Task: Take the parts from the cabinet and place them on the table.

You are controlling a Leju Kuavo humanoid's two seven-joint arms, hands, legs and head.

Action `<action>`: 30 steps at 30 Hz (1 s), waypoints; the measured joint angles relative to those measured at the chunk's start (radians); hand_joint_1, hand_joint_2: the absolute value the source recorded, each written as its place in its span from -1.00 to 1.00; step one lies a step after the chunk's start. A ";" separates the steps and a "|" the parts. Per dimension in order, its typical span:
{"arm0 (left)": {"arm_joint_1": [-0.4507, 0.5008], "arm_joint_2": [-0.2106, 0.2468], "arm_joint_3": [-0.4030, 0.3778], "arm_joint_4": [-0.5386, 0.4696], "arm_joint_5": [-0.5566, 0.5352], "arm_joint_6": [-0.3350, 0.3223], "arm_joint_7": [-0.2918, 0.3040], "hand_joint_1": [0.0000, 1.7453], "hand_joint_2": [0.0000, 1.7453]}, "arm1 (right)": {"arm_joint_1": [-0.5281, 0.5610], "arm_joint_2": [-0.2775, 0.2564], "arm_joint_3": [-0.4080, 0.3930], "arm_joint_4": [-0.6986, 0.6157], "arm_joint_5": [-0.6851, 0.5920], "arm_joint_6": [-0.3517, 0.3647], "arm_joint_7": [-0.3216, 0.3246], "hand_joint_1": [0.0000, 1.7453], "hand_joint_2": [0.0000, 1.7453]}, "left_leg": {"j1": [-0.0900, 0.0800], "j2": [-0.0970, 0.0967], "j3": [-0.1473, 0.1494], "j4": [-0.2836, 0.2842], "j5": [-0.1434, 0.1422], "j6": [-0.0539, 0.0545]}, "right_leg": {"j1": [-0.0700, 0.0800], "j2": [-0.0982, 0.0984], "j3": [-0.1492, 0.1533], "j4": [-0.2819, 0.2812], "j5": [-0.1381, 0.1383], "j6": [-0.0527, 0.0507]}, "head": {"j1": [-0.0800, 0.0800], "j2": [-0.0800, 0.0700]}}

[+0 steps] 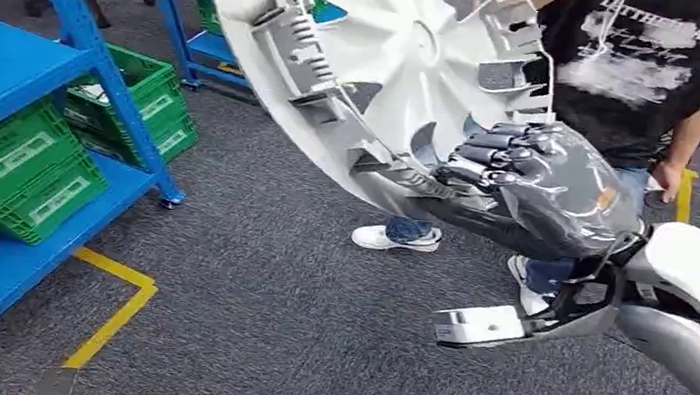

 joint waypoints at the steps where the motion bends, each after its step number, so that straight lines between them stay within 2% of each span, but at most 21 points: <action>1: -0.004 -0.002 0.000 0.000 -0.004 -0.006 -0.003 -1.00 1.00 | 0.000 0.000 0.000 0.000 -0.004 0.000 0.008 1.00 1.00 | -0.004 0.007 0.000 0.000 -0.002 -0.003 | 0.013 -0.054 0.028 -0.052 -0.011 -0.003 | 0.000 0.000; 2: -0.005 -0.006 0.000 0.000 -0.010 -0.007 -0.004 -1.00 1.00 | -0.002 0.000 0.000 0.000 -0.010 0.000 0.012 1.00 1.00 | -0.010 0.013 -0.004 0.006 -0.003 -0.008 | 0.019 -0.052 0.040 -0.071 -0.012 -0.010 | 0.000 0.000; 5: -0.004 -0.017 0.000 0.000 -0.021 -0.003 0.008 -1.00 1.00 | 0.010 -0.007 -0.002 0.000 -0.025 -0.002 0.016 1.00 1.00 | -0.009 0.047 0.001 0.001 -0.001 -0.016 | 0.020 -0.018 0.030 -0.065 -0.006 -0.019 | -0.001 0.000; 6: -0.005 -0.019 -0.001 0.000 -0.024 -0.002 0.010 -1.00 1.00 | 0.020 -0.011 -0.003 -0.001 -0.025 -0.008 0.017 1.00 1.00 | -0.007 0.039 -0.001 0.006 -0.013 -0.026 | 0.009 -0.010 0.038 -0.076 0.001 -0.029 | -0.002 0.000; 7: -0.005 -0.021 -0.002 0.000 -0.027 -0.002 0.010 -1.00 1.00 | 0.035 -0.011 -0.006 -0.002 -0.024 -0.028 0.019 1.00 1.00 | -0.004 -0.003 -0.006 0.030 -0.032 -0.029 | 0.007 -0.001 0.040 -0.078 0.002 -0.032 | -0.004 0.000; 8: -0.002 -0.024 -0.002 0.000 -0.032 -0.004 0.010 -1.00 1.00 | 0.052 -0.018 -0.010 -0.002 -0.022 -0.043 0.023 1.00 1.00 | -0.003 -0.026 -0.031 0.089 -0.069 -0.031 | 0.006 0.007 0.040 -0.078 0.003 -0.035 | -0.006 0.000; 10: 0.008 -0.026 -0.002 0.000 -0.032 -0.004 0.010 -1.00 1.00 | 0.085 -0.019 -0.011 -0.002 -0.019 -0.060 0.022 1.00 1.00 | 0.000 -0.038 -0.100 0.247 -0.136 -0.035 | 0.007 0.029 0.040 -0.077 0.003 -0.038 | -0.006 0.000; 11: 0.013 -0.026 -0.002 0.000 -0.032 -0.004 0.009 -1.00 1.00 | 0.098 -0.021 -0.011 -0.002 -0.018 -0.061 0.022 1.00 1.00 | 0.000 -0.039 -0.125 0.299 -0.147 -0.037 | 0.007 0.044 0.040 -0.076 0.003 -0.038 | -0.007 0.000; 12: 0.014 -0.026 -0.002 0.000 -0.032 -0.004 0.009 -1.00 1.00 | 0.107 -0.022 -0.011 -0.002 -0.018 -0.061 0.022 1.00 1.00 | 0.000 -0.039 -0.127 0.299 -0.132 -0.037 | 0.006 0.057 0.040 -0.075 0.003 -0.038 | -0.006 0.000; 14: 0.013 -0.026 -0.002 0.000 -0.032 -0.004 0.009 -1.00 1.00 | 0.120 -0.026 -0.014 -0.002 -0.018 -0.061 0.025 1.00 1.00 | 0.002 -0.044 -0.080 0.185 -0.049 -0.034 | 0.004 0.082 0.040 -0.069 0.002 -0.036 | -0.006 0.000; 15: 0.012 -0.026 -0.002 0.000 -0.032 -0.004 0.007 -1.00 1.00 | 0.123 -0.027 -0.017 -0.002 -0.018 -0.061 0.025 1.00 1.00 | 0.004 -0.059 -0.042 0.100 -0.004 -0.033 | 0.003 0.094 0.040 -0.066 0.000 -0.034 | -0.006 0.000; 16: 0.013 -0.026 -0.002 0.000 -0.032 -0.004 0.007 -1.00 1.00 | 0.127 -0.027 -0.021 -0.002 -0.018 -0.061 0.026 1.00 1.00 | 0.010 -0.102 -0.015 0.040 0.005 -0.031 | 0.001 0.103 0.037 -0.063 -0.001 -0.030 | -0.006 0.000; 17: 0.012 -0.026 -0.003 0.000 -0.033 -0.004 0.005 -1.00 1.00 | 0.127 -0.027 -0.027 -0.002 -0.020 -0.062 0.027 1.00 1.00 | 0.013 -0.116 -0.004 0.016 -0.003 -0.031 | 0.006 0.118 0.026 -0.054 0.000 -0.023 | -0.005 0.000; 19: 0.009 -0.026 -0.003 0.000 -0.033 -0.004 0.002 -1.00 1.00 | 0.132 -0.027 -0.032 -0.005 -0.016 -0.064 0.025 1.00 1.00 | 0.005 -0.100 -0.010 0.018 -0.005 -0.028 | -0.004 0.135 0.017 -0.062 0.009 -0.009 | -0.006 0.000; 21: 0.006 -0.028 -0.005 0.000 -0.037 -0.006 -0.008 -1.00 1.00 | 0.139 -0.035 -0.038 -0.005 -0.014 -0.065 0.024 1.00 1.00 | 0.009 -0.079 -0.007 0.003 0.005 -0.012 | -0.005 0.149 0.013 -0.064 0.011 0.004 | -0.005 0.000; 23: -0.003 -0.026 -0.011 0.000 -0.042 -0.010 -0.016 -1.00 1.00 | 0.143 -0.035 -0.039 -0.010 -0.012 -0.065 0.022 1.00 1.00 | 0.008 -0.063 -0.006 -0.001 0.010 -0.001 | -0.001 0.067 -0.022 0.000 -0.040 0.008 | 0.003 0.000; 25: -0.002 -0.026 -0.015 0.000 -0.054 -0.011 -0.019 -1.00 1.00 | 0.151 -0.035 -0.040 -0.010 -0.010 -0.066 0.021 1.00 1.00 | 0.006 -0.043 -0.007 -0.001 0.009 0.001 | -0.004 0.040 -0.095 0.166 -0.112 0.014 | 0.003 0.000; 26: 0.000 -0.026 -0.019 0.000 -0.059 -0.011 -0.019 -1.00 1.00 | 0.159 -0.037 -0.044 -0.010 -0.008 -0.066 0.021 1.00 1.00 | 0.006 -0.032 -0.008 -0.001 0.009 0.002 | -0.005 0.037 -0.123 0.225 -0.130 0.017 | 0.004 0.000; 28: 0.000 -0.027 -0.024 0.000 -0.061 -0.011 -0.016 -1.00 1.00 | 0.167 -0.040 -0.046 -0.013 -0.007 -0.066 0.018 1.00 1.00 | 0.006 -0.012 -0.007 0.000 0.008 0.001 | -0.007 0.033 -0.116 0.213 -0.100 0.020 | 0.004 0.000; 29: -0.001 -0.028 -0.026 0.000 -0.062 -0.010 -0.012 -1.00 1.00 | 0.167 -0.042 -0.048 -0.013 -0.007 -0.066 0.018 1.00 1.00 | 0.006 -0.002 -0.007 0.000 0.007 0.001 | -0.007 0.026 -0.079 0.142 -0.061 0.020 | 0.004 0.000; 30: -0.003 -0.029 -0.027 0.000 -0.063 -0.010 -0.011 -1.00 1.00 | 0.167 -0.045 -0.053 -0.017 -0.006 -0.066 0.018 1.00 1.00 | 0.007 0.007 -0.005 0.000 0.005 -0.002 | -0.007 0.004 -0.025 0.042 -0.017 0.020 | 0.005 0.000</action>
